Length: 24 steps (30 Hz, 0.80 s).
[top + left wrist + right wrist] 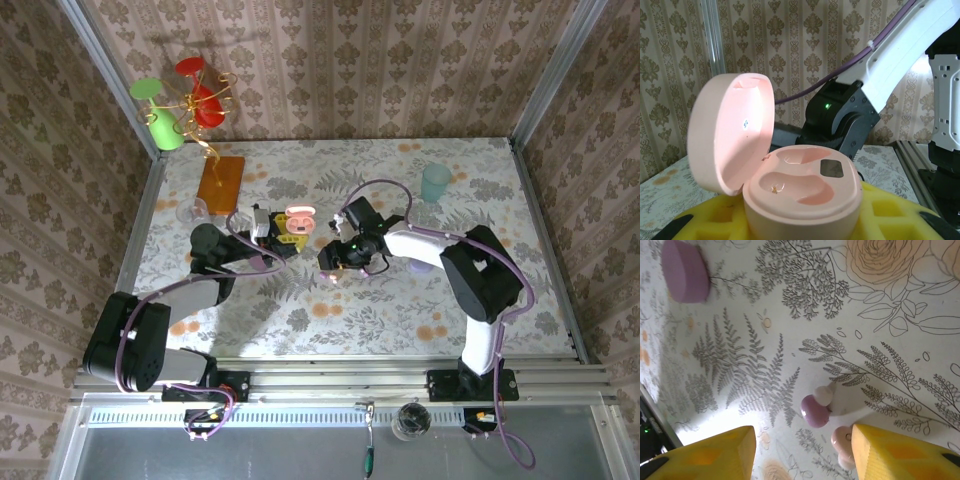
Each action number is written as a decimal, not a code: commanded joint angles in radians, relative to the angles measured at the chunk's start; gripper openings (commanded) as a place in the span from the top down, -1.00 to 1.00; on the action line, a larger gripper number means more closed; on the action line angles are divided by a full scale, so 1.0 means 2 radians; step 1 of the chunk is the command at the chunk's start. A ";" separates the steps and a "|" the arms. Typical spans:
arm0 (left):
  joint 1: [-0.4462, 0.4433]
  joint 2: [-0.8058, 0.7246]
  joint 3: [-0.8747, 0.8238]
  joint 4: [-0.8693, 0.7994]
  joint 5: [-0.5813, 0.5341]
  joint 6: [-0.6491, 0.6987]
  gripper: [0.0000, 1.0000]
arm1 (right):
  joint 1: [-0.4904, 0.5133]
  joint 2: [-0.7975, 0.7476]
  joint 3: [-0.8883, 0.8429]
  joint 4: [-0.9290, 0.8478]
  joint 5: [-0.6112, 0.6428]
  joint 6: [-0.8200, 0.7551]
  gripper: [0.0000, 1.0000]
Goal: Insert the wireless bluetooth earbuds into the charging case
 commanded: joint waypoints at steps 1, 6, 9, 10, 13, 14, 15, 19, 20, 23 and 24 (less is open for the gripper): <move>0.001 -0.011 0.001 0.013 0.002 0.004 0.32 | 0.002 0.018 0.010 -0.001 -0.005 -0.019 -0.09; -0.002 -0.008 0.003 0.013 0.002 0.004 0.32 | 0.001 0.034 0.000 0.011 -0.006 -0.021 -0.08; -0.004 -0.007 0.004 0.013 0.002 0.004 0.32 | 0.002 0.031 -0.009 0.015 -0.010 -0.020 -0.05; -0.004 -0.006 0.004 0.013 0.003 0.004 0.32 | 0.002 0.027 -0.015 0.017 -0.012 -0.020 -0.04; -0.004 -0.005 0.004 0.013 0.004 0.004 0.32 | 0.002 0.018 -0.027 0.015 -0.013 -0.022 -0.01; -0.004 -0.004 0.005 0.013 0.004 0.004 0.32 | 0.002 0.015 -0.031 0.015 -0.013 -0.023 0.02; -0.004 -0.004 0.004 0.013 0.003 0.004 0.32 | 0.002 0.013 -0.034 0.015 -0.014 -0.023 0.07; -0.005 -0.002 0.006 0.013 0.005 0.004 0.32 | 0.002 0.010 -0.042 0.012 -0.016 -0.023 0.10; -0.005 -0.001 0.006 0.013 0.005 0.004 0.32 | 0.002 0.010 -0.044 0.013 -0.016 -0.024 0.12; -0.006 0.001 0.007 0.013 0.005 0.004 0.32 | 0.002 0.008 -0.045 0.010 -0.018 -0.023 0.21; -0.006 0.002 0.007 0.013 0.005 0.004 0.32 | 0.002 0.006 -0.046 0.010 -0.018 -0.022 0.22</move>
